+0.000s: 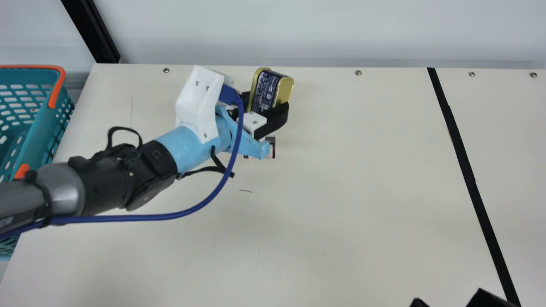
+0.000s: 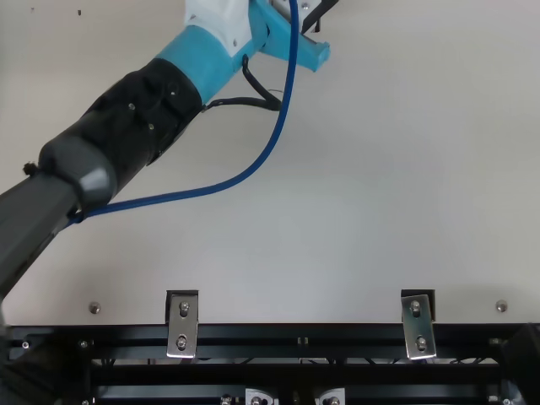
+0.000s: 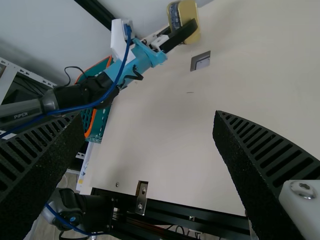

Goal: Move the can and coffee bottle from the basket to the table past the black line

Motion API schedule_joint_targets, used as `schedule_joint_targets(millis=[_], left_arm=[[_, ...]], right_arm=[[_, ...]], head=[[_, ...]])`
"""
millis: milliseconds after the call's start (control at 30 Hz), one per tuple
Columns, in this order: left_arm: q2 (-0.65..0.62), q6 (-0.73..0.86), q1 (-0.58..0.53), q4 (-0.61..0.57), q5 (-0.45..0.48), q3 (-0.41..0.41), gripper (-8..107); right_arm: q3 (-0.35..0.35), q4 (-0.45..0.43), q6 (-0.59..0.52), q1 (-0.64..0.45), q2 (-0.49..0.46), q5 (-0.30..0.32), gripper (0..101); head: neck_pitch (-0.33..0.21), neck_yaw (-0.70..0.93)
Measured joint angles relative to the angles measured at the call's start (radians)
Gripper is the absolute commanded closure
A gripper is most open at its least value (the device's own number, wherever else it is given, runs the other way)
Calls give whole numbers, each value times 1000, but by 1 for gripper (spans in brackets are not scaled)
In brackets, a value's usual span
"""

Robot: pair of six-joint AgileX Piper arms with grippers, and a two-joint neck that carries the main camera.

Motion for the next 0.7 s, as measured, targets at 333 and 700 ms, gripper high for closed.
schedule_joint_targets(millis=[333, 700], left_arm=[[-198, -45, 11, 85, 94, 29, 89], [-254, -51, 11, 107, 133, 29, 89]], right_arm=[[0, 0, 0, 0, 0, 0, 0], [0, 0, 0, 0, 0, 0, 0]], head=[[0, 0], [0, 0]])
